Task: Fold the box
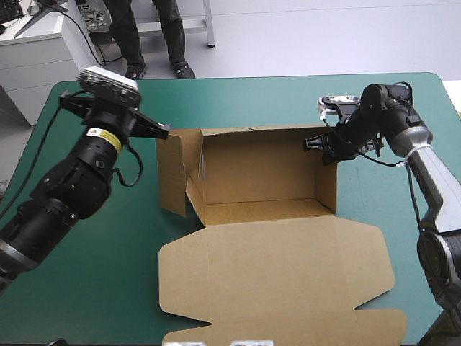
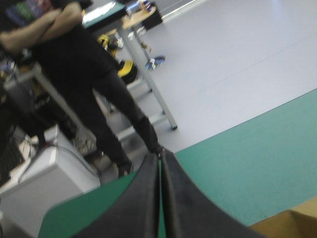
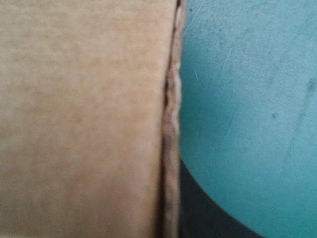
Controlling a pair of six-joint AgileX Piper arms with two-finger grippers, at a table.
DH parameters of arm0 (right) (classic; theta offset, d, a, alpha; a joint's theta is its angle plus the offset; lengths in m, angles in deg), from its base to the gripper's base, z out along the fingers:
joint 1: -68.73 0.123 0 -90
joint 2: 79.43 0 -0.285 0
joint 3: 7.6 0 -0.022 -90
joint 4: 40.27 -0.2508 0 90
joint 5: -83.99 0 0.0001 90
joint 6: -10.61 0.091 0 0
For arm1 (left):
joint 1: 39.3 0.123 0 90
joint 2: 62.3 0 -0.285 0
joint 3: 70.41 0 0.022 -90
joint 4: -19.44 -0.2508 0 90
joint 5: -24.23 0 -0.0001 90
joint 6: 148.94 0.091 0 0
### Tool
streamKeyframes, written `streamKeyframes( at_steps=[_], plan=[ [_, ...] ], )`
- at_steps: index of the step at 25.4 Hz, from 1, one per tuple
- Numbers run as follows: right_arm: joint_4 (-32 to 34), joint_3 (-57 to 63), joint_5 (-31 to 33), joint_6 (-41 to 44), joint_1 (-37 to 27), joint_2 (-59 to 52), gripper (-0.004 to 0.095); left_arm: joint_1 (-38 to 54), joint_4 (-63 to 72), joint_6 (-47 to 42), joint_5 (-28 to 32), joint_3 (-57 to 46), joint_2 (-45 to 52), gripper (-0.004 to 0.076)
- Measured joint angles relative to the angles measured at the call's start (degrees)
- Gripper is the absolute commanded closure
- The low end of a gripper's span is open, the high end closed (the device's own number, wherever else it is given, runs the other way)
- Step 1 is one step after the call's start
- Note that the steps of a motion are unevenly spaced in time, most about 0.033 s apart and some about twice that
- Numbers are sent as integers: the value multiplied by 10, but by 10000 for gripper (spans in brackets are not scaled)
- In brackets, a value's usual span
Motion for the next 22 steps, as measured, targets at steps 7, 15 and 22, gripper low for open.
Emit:
streamKeyframes(
  at_steps=[7,15,22],
  plan=[
    [2,-76,-23,9,9,88,903,239,470,295,-43,0,-14,726],
    [3,-116,-24,18,12,136,517,340,701,484,-147,0,-41,726],
    [18,-162,2,25,14,145,340,370,749,527,-175,0,-60,726]
  ],
)
